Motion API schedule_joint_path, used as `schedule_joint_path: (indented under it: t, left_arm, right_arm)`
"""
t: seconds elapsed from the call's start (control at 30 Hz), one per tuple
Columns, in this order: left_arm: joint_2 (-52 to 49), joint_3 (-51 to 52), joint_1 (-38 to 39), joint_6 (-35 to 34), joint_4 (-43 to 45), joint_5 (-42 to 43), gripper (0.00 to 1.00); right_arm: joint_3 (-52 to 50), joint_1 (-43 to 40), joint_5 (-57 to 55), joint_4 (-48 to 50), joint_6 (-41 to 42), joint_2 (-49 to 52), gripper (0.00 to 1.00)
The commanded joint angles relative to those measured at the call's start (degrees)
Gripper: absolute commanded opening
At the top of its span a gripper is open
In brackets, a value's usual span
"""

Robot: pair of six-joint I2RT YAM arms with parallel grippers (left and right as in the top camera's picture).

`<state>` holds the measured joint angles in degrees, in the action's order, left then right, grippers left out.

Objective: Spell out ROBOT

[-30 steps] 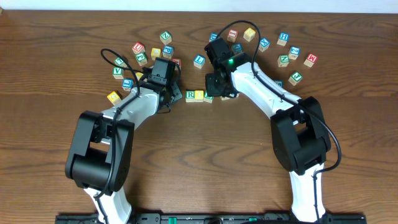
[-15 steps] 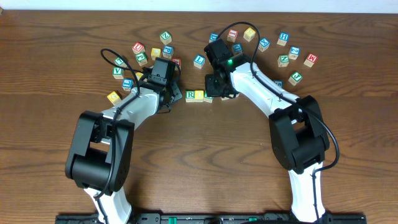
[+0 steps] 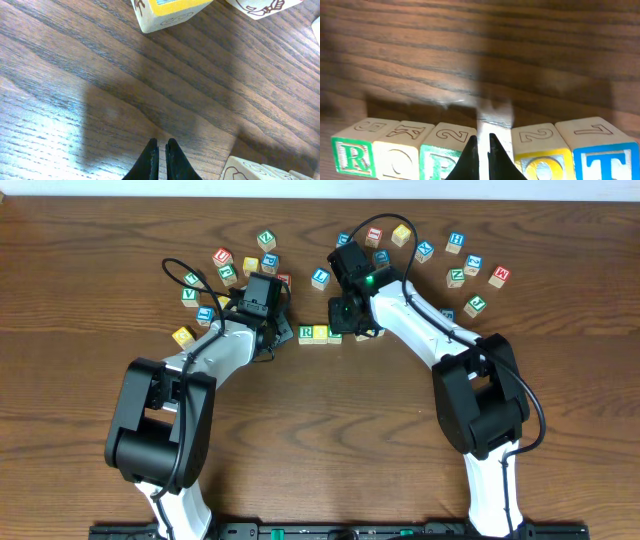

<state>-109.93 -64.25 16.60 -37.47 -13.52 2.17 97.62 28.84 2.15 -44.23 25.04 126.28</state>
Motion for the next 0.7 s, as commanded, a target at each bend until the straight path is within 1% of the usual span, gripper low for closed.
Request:
schedule_joint_path:
  t: [0.0,0.67]
  left_arm:
    - [1.5,0.4,-0.2,0.2,-0.3,-1.4,0.07]
    - [1.5,0.4,-0.2,0.2,-0.3,-1.4,0.07]
  right_arm:
    - [-0.6,0.5,0.9,0.2,-0.9,0.5,0.04]
    - [-0.6,0.4,1.0,-0.2,-1.5,0.5,0.03]
